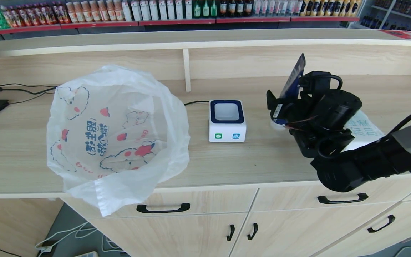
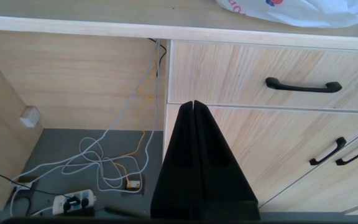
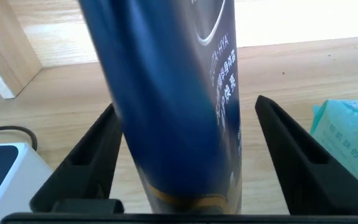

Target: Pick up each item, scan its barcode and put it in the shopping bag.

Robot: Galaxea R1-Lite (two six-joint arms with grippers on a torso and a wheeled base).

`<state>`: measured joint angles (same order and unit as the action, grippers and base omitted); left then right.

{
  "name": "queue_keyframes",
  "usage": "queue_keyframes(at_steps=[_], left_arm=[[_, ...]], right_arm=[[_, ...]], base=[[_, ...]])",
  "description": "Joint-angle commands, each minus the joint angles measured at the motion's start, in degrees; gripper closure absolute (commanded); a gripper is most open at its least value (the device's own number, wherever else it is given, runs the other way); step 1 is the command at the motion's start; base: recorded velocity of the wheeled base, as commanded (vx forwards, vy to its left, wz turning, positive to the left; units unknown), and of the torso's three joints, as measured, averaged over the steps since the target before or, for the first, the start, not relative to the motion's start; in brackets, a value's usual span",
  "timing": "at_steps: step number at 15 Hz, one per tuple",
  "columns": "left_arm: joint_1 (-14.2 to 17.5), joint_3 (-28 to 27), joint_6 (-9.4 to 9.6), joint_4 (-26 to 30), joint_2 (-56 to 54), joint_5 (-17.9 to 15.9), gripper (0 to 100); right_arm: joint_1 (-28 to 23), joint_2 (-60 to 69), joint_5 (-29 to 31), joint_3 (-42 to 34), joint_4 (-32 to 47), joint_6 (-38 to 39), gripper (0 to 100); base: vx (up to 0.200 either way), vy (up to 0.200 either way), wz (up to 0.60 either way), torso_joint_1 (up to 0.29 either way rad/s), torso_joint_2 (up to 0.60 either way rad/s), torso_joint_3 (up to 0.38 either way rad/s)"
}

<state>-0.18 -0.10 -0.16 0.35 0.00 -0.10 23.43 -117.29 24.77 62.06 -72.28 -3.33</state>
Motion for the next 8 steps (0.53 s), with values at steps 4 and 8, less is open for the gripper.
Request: queue_keyframes(at_steps=[4, 8], left_arm=[[0.0, 0.0, -0.02, 0.0, 0.0, 0.0, 100], [0.0, 0.0, -0.02, 0.0, 0.0, 0.0, 100]], right_arm=[[0.0, -0.1, 0.0, 0.1, -0.1, 0.3, 100], [0.1, 0.1, 0.0, -0.2, -0.4, 1.1, 100]], base=[[0.0, 0.0, 0.0, 0.0, 0.0, 0.0], [0.0, 0.0, 0.0, 0.0, 0.0, 0.0]])
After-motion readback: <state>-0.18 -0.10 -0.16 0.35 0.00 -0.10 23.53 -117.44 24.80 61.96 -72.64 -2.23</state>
